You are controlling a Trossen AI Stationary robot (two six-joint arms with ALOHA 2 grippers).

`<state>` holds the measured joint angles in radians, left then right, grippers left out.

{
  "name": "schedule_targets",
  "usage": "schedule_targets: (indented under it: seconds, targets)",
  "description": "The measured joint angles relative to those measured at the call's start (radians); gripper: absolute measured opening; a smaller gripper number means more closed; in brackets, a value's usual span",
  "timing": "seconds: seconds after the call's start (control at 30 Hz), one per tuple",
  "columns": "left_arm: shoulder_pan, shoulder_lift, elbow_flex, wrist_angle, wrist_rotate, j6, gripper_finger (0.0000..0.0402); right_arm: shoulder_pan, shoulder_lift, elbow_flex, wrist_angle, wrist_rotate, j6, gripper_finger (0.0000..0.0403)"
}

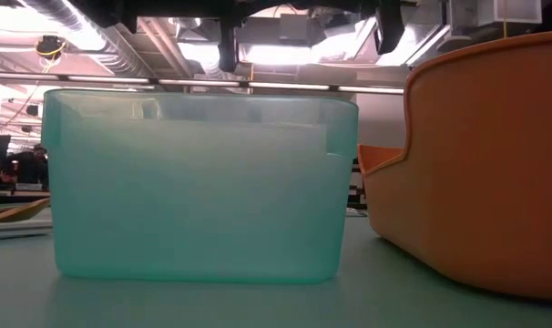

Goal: Sort silverware by color (type)
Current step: Put the blue spoon into the orange bin

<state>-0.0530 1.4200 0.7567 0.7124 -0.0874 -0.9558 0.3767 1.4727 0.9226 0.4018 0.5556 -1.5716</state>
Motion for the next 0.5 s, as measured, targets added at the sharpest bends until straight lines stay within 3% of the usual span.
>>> schedule_targets:
  seconds: [0.5]
  targets:
    - [0.0, 0.0, 0.0, 0.054, -0.019, -0.076, 0.0012, -0.036, -0.001, 0.0, 0.087, -0.041, -0.131, 0.0133]
